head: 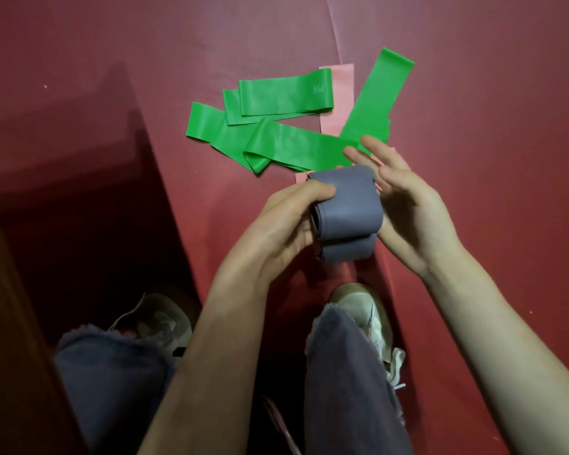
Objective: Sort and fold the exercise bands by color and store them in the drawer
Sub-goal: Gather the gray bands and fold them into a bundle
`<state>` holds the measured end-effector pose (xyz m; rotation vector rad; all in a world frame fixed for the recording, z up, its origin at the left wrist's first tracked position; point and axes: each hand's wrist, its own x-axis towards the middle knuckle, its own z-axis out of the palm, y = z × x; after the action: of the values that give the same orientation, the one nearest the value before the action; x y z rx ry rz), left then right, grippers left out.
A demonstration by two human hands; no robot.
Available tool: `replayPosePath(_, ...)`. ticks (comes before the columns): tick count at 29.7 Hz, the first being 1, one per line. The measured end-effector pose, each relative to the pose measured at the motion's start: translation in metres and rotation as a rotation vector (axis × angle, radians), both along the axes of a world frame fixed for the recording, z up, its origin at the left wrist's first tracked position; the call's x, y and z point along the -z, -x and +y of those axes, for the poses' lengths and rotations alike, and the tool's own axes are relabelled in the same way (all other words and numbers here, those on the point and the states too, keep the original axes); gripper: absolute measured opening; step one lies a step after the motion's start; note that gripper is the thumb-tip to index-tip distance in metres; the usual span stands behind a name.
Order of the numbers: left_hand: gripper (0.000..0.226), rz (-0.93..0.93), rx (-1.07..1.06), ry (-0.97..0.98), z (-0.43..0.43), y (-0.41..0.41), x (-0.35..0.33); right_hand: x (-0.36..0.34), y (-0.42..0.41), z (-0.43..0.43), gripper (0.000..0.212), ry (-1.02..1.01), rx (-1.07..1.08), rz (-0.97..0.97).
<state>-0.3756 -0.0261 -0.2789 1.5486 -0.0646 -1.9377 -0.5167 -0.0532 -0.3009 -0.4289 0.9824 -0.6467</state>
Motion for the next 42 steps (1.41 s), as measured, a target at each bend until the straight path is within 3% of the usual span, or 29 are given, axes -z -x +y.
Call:
replayPosePath(3, 0.02, -0.017, -0.082, 0.046, -0.001, -0.004, 0.0, 0.006, 0.0, 0.003, 0.096, -0.025, -0.126, 0.102)
replayPosePath(5, 0.02, -0.011, -0.106, 0.093, -0.003, -0.007, -0.002, 0.007, 0.001, 0.006, 0.1, -0.04, -0.25, 0.141)
replayPosePath(9, 0.039, -0.038, -0.119, 0.119, -0.002, -0.006, -0.003, 0.002, 0.005, 0.006, 0.087, -0.027, -0.364, 0.132)
replayPosePath(12, 0.054, -0.023, -0.191, 0.07, -0.001, -0.003, 0.001, -0.004, 0.0, 0.004, 0.039, 0.045, -0.409, 0.183)
replayPosePath(14, 0.048, 0.015, -0.227, 0.073, -0.001, -0.003, 0.001, -0.002, -0.004, 0.003, 0.022, 0.032, -0.372, 0.217)
replayPosePath(17, 0.017, 0.039, -0.222, 0.076, -0.004, -0.002, 0.001, 0.002, -0.015, 0.001, 0.024, -0.058, -0.305, 0.261)
replayPosePath(21, 0.059, -0.201, -0.001, 0.019, -0.007, -0.005, 0.011, 0.005, -0.026, 0.004, 0.028, -0.152, -0.239, 0.258)
replayPosePath(23, 0.052, -0.27, 0.111, 0.06, -0.004, -0.008, 0.01, 0.004, -0.029, 0.005, 0.026, -0.158, -0.204, 0.246)
replayPosePath(27, 0.021, -0.153, -0.088, 0.096, 0.002, -0.009, 0.008, 0.002, -0.025, 0.005, 0.028, -0.166, -0.154, 0.1)
replayPosePath(31, 0.019, -0.15, -0.176, 0.084, 0.008, -0.016, 0.003, -0.007, -0.022, 0.008, 0.042, -0.231, -0.186, -0.067)
replayPosePath(33, 0.017, -0.165, -0.213, 0.111, 0.012, -0.019, -0.002, -0.014, -0.026, 0.011, 0.036, -0.227, -0.197, -0.103)
replayPosePath(38, 0.035, -0.231, -0.291, 0.211, 0.009, -0.011, -0.034, -0.048, -0.03, 0.013, 0.018, -0.076, -0.161, -0.002)
replayPosePath(42, 0.035, -0.244, -0.287, 0.296, 0.005, -0.011, -0.075, -0.086, -0.032, 0.008, 0.02, 0.096, -0.207, 0.102)
